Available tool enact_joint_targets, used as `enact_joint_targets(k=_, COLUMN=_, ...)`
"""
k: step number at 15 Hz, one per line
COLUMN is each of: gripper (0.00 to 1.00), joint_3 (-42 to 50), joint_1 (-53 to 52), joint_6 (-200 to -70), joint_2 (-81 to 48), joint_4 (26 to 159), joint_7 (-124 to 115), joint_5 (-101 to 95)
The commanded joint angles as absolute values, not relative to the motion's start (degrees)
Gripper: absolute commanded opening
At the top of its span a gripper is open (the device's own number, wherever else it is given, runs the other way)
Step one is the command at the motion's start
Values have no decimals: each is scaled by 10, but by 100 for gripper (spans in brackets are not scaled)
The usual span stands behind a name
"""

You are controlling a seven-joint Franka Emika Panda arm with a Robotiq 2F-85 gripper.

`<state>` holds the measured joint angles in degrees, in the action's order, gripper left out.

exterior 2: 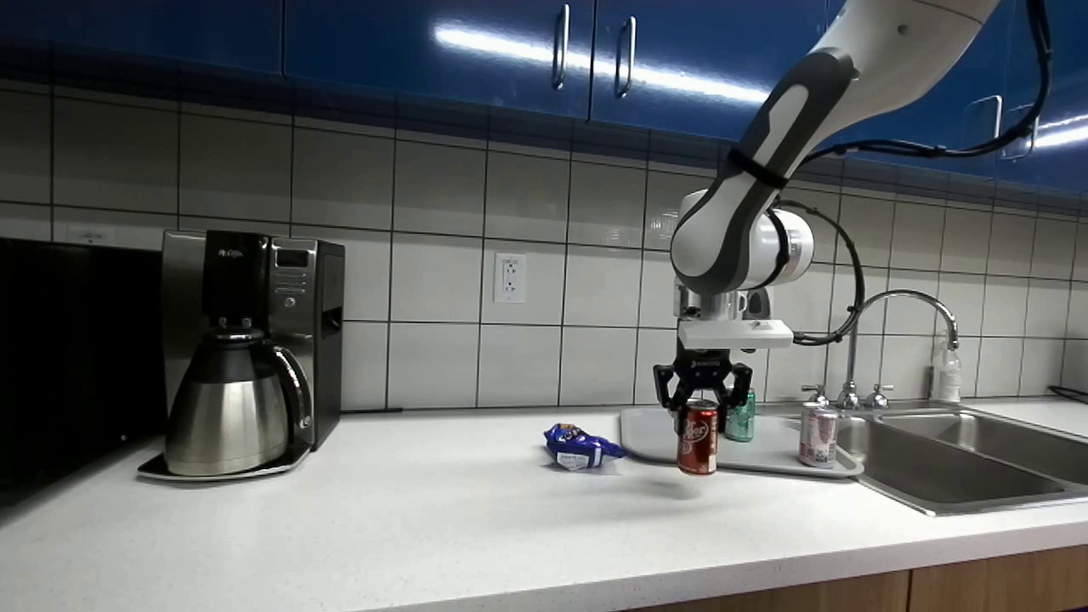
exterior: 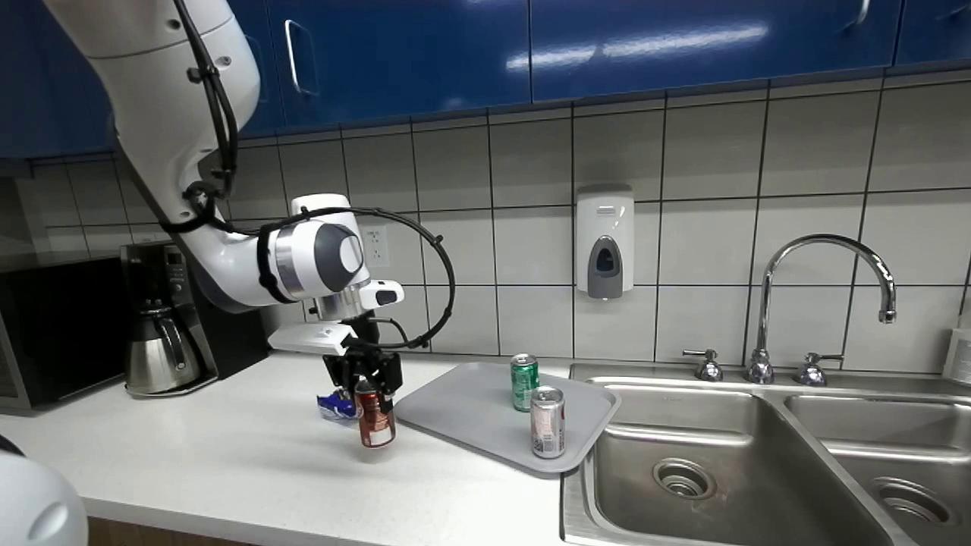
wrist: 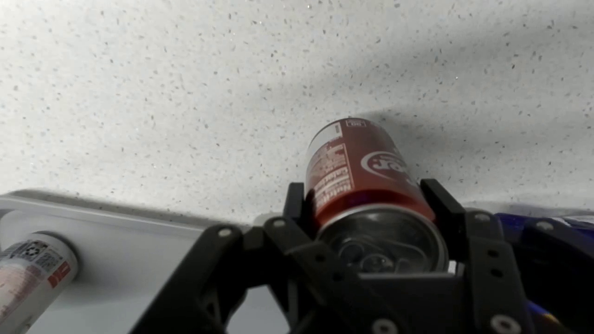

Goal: Move the soda cans to the counter

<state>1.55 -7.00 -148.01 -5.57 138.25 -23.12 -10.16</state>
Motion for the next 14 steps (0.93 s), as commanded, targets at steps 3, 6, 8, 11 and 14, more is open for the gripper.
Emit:
enact_joint_targets(k=3, gripper=39, joint_3=3, joint_1=-64, joint_6=-1490, joint_2=-48, joint_4=1396, joint_7=-220, joint_5=-122)
enact_joint_targets(k=6, gripper=39, joint_3=1, joint_1=-65, joint_6=-1490, joint_2=-56, joint_4=1394, joint_7=-219, joint_5=-125)
enact_joint_targets(k=8, gripper=39, joint_3=1, joint_1=-65, joint_6=-1490, joint_2=-61, joint_4=1392, joint_7=-221, joint_5=-129)
enact_joint_targets(k=11, gripper=39, joint_3=2, joint_1=-66, joint_6=-1488, joint_2=-67, joint_4=1389, joint_7=-223, joint_5=-132)
enact_joint_targets(k=14, gripper=39, joint_3=3, joint_1=-68, joint_6=-1488, joint_2=-73, joint_4=1389, joint_7=-226, joint_5=-139)
